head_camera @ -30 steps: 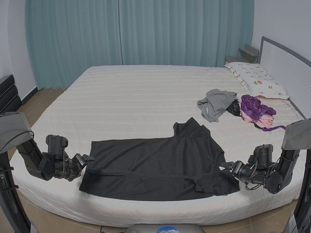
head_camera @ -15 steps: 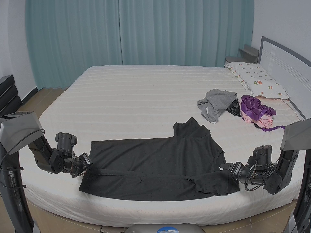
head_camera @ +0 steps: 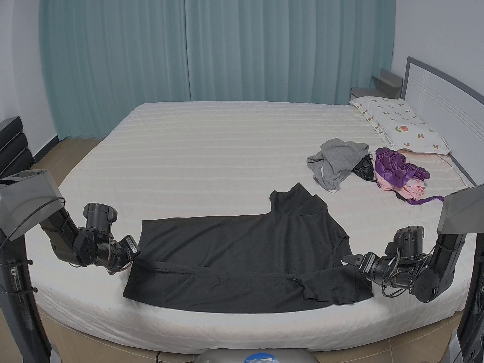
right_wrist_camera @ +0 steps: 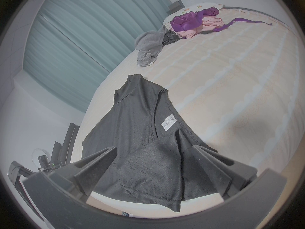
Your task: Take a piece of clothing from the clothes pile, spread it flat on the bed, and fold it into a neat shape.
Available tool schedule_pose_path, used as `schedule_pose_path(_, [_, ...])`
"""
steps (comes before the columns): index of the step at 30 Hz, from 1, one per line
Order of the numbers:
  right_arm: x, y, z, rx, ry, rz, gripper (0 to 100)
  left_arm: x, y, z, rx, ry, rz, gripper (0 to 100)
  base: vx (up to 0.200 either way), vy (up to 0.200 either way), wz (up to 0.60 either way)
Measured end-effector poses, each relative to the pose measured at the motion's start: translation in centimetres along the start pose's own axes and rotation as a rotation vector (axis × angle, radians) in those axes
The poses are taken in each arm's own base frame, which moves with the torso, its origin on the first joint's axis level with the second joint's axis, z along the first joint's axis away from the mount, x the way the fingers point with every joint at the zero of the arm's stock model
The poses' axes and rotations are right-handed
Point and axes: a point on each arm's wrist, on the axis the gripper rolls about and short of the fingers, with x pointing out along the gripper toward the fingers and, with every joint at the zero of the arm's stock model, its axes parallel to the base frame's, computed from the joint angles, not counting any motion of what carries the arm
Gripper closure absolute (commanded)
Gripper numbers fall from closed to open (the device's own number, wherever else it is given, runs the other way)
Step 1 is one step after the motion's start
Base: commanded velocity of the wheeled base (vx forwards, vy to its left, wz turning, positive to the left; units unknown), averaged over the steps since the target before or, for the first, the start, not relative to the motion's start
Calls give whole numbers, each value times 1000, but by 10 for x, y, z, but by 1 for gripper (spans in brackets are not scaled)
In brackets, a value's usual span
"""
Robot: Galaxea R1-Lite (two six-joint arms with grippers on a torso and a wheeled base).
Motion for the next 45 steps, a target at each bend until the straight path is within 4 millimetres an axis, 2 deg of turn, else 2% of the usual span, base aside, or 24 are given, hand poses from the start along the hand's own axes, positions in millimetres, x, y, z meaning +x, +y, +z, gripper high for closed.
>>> schedule_pose_path(9, [6, 0, 4, -81, 8, 33, 0, -28, -5, 3, -4, 13, 13, 100, 0, 0, 0])
schedule_pose_path(16, [10, -7, 10, -198, 59, 117, 0, -40, -8, 5, -4, 13, 14, 100, 0, 0, 0])
schedule_pose_path(25, [37, -13, 20, -250, 43, 135, 0, -47, -10, 5, -4, 19, 17, 100, 0, 0, 0])
schedule_pose_path(30, [49, -16, 19, -255, 61, 131, 0, -48, -10, 6, -4, 18, 16, 100, 0, 0, 0])
schedule_pose_path(31, [51, -16, 18, -258, 70, 126, 100, -48, -10, 5, -4, 19, 16, 100, 0, 0, 0])
schedule_pose_path(38, [54, -19, 14, -286, 94, 113, 100, -49, -9, 3, -5, 25, 20, 100, 0, 0, 0])
schedule_pose_path(45, [45, -24, 12, -273, 100, 99, 100, -56, -9, 1, -4, 25, 20, 100, 0, 0, 0])
